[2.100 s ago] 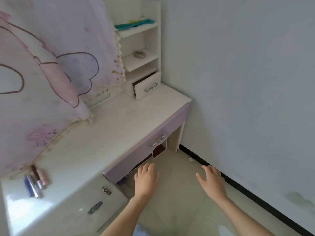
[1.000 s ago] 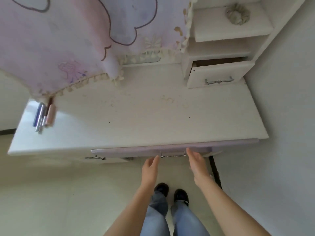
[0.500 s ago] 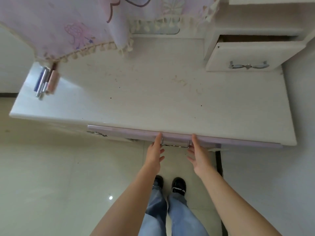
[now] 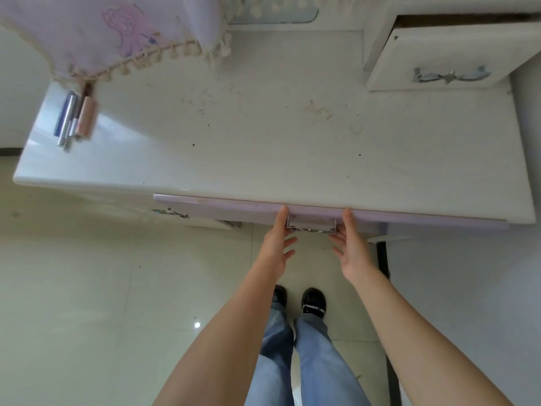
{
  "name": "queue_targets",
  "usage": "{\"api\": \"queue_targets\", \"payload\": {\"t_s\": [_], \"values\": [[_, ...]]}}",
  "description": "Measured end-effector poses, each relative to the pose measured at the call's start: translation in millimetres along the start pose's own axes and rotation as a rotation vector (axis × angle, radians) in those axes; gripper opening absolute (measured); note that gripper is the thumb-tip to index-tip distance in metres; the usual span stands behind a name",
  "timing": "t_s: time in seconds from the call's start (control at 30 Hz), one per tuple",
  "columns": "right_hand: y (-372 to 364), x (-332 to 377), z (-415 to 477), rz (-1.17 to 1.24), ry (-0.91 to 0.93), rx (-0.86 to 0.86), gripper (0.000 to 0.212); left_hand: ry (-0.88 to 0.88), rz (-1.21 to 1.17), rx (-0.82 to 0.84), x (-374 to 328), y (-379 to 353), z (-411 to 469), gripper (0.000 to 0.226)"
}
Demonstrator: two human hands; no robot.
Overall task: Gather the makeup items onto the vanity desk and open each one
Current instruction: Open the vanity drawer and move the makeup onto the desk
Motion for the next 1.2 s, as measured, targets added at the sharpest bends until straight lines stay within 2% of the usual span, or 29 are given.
{"api": "queue_targets", "payload": {"t_s": [0.13, 0.27, 0.43, 0.77, 1.0, 1.2], "values": [[1, -2, 2, -0.024, 0.006, -0.059, 0.056, 0.014, -0.005, -0.012, 0, -2, -3, 0.06], [2, -11, -3, -0.013, 0.012, -0.081, 0.058, 0.013, -0.004, -0.022, 9, 0, -8, 0.053], [5, -31, -17, 0.009, 0.015, -0.109, 0.056, 0.008, -0.002, -0.046, 27, 8, -20, 0.057], [6, -80, -50, -0.008, 0.041, -0.212, 0.026, 0.044, -0.005, -0.117, 61, 25, -49, 0.042], [19, -108, -64, 0.01, 0.04, -0.275, 0.043, 0.086, -0.061, -0.13, 96, 33, -68, 0.033], [17, -106, -66, 0.02, 0.043, -0.29, 0.034, 0.05, -0.053, -0.091, 96, 34, -66, 0.028]]}}
Point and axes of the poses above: each hand's wrist, its own z-axis towards the middle knuckle, its own y-axis out of the back of the hand, x = y × z, the point moved 1 cm from there along z, towards the middle knuckle, and after that the axes turned 5 degrees about -y, right-handed, at the moved point
